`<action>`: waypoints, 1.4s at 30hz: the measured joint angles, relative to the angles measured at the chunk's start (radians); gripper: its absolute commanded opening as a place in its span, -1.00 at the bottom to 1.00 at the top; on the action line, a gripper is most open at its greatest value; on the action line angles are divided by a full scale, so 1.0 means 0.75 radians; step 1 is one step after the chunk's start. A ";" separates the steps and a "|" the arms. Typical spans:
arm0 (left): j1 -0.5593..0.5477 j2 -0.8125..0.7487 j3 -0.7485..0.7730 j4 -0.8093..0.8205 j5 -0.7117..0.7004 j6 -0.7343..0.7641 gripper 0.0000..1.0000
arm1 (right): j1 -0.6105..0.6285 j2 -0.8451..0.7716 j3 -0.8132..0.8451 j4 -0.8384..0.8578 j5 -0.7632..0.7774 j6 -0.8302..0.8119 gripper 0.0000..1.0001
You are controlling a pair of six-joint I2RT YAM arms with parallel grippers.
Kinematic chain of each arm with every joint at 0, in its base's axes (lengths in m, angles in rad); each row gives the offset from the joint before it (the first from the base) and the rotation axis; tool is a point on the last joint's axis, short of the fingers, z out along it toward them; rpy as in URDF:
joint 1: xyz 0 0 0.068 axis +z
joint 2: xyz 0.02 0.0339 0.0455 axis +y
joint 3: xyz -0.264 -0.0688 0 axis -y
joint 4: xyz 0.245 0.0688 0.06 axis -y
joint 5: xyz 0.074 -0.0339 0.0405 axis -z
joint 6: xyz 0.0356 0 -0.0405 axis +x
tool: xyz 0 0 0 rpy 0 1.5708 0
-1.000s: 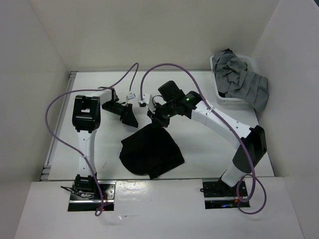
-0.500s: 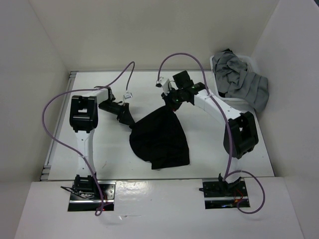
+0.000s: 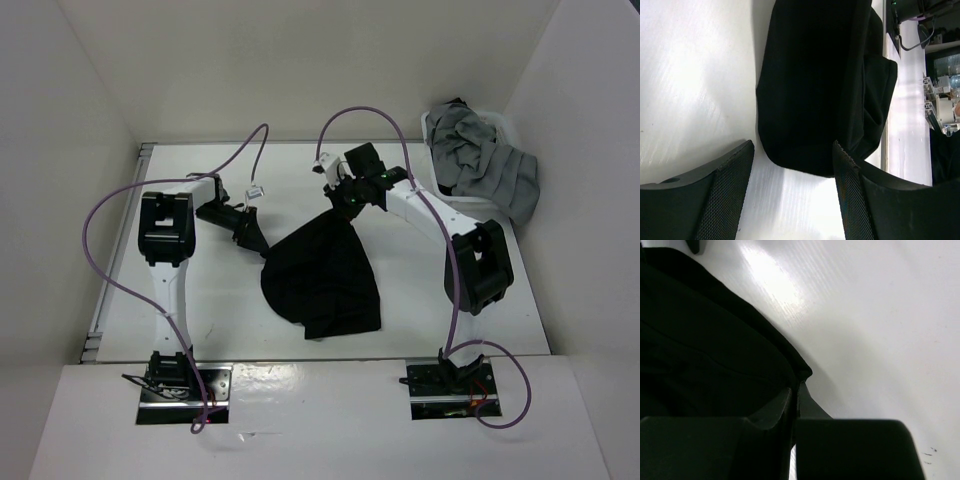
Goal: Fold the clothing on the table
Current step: Flatten the skirt out
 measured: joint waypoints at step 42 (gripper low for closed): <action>-0.003 -0.053 -0.091 0.024 -0.033 -0.096 -0.32 | 0.000 0.067 0.025 0.128 0.135 0.108 -1.00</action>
